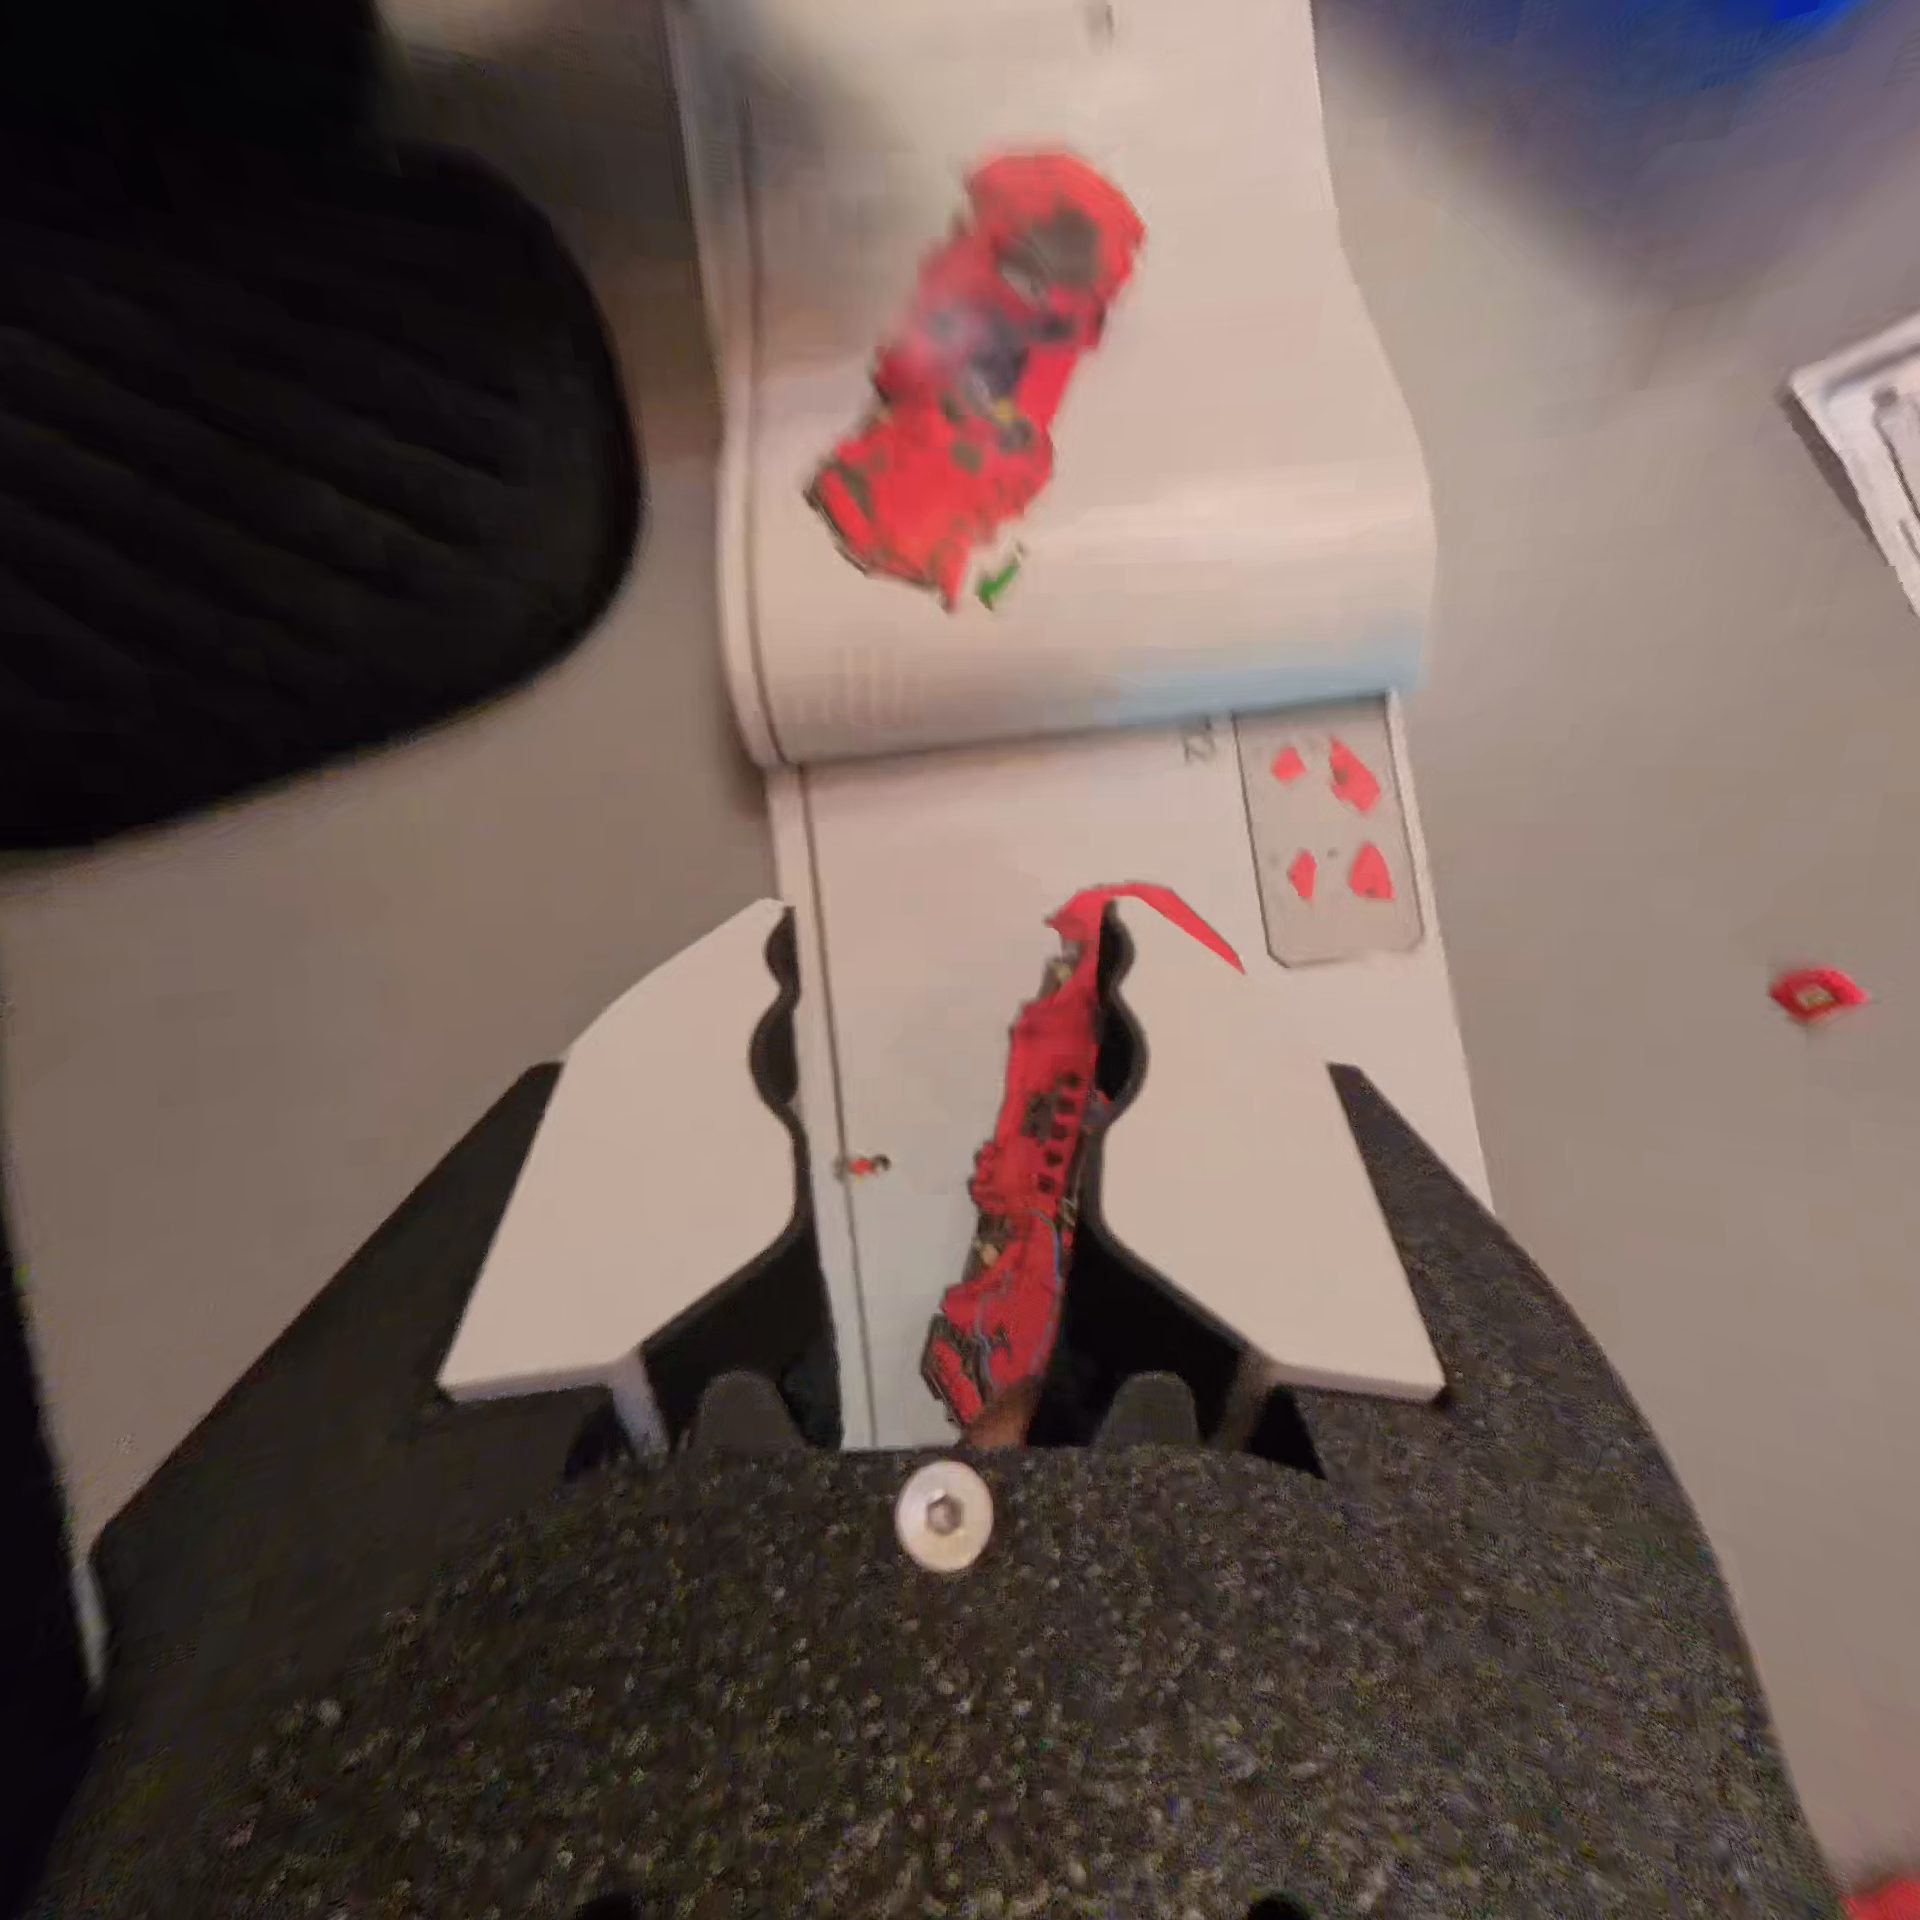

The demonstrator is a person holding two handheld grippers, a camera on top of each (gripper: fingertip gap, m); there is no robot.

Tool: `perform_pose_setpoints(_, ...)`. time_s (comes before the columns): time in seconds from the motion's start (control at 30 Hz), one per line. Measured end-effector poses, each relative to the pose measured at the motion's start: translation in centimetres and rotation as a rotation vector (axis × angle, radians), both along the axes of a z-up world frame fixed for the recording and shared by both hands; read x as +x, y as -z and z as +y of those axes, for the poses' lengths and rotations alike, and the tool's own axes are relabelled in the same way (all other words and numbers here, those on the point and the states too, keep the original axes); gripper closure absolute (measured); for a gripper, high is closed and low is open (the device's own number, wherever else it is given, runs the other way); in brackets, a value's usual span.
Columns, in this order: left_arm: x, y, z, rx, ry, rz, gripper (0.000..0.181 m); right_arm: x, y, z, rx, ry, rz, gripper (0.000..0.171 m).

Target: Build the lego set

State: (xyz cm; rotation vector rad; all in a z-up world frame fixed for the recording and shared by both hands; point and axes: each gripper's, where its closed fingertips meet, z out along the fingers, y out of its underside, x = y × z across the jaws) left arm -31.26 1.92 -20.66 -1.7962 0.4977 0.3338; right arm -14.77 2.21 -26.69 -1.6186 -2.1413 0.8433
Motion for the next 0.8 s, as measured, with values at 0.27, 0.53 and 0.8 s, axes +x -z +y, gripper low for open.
perform_pose_setpoints(0.27,3.7,5.5,-1.2,-0.315,0.186,0.161,0.176,0.9,1.5,1.2,0.14,-0.234,-0.082,0.118)
perform_pose_setpoints(0.53,4.9,6.6,-2.4,-0.425,0.265,0.11,0.178,1.0,1.5,1.9,0.163,-0.401,-0.09,0.119)
perform_pose_setpoints(0.8,5.0,6.9,-2.7,-0.447,0.279,0.093,0.18,0.9,1.5,1.9,0.113,-0.379,-0.014,0.119)
